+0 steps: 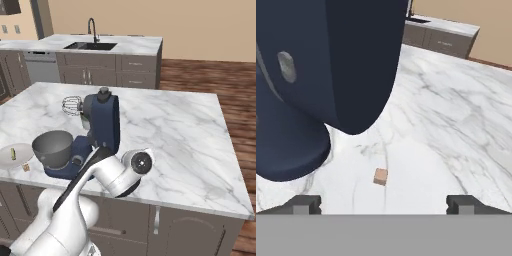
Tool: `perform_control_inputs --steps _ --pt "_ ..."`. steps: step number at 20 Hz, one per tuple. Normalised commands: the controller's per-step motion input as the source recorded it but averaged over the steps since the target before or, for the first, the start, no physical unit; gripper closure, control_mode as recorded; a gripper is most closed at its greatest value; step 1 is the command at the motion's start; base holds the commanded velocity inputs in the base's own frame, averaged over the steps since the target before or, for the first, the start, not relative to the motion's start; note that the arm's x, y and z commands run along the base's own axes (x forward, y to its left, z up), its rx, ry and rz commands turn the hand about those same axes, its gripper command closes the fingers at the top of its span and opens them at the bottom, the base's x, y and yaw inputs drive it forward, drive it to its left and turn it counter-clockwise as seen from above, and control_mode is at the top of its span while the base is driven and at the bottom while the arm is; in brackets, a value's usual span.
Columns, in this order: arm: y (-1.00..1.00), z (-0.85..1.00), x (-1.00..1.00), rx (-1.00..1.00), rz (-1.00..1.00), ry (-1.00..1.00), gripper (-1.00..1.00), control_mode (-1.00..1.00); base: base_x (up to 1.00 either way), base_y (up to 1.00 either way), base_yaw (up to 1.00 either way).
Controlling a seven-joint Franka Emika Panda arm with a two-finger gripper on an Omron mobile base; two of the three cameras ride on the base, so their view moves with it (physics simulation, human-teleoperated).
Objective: Add butter and sugar cubes to the stand mixer bowl and then turn on the stand mixer to begin making frosting.
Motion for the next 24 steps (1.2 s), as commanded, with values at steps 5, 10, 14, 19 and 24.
perform_control_inputs --steps 5,10,14,19,24 --pt "0.00 -0.61 0.23 0.02 0.00 0.01 -1.00 -1.00 0.00 0.00 0.00" --pt "0.00 -0.47 0.10 0.04 0.00 0.05 -1.00 -1.00 0.00 0.00 0.00" --pt "0.02 -0.41 0.18 0.01 0.00 0.01 -1.00 -1.00 0.00 0.00 0.00" --pt "0.00 -0.23 0.10 0.04 0.00 0.00 -1.00 -1.00 0.00 0.00 0.00" --pt "0.01 0.00 0.00 0.07 0.00 0.00 -1.00 -1.00 0.00 0.00 0.00"
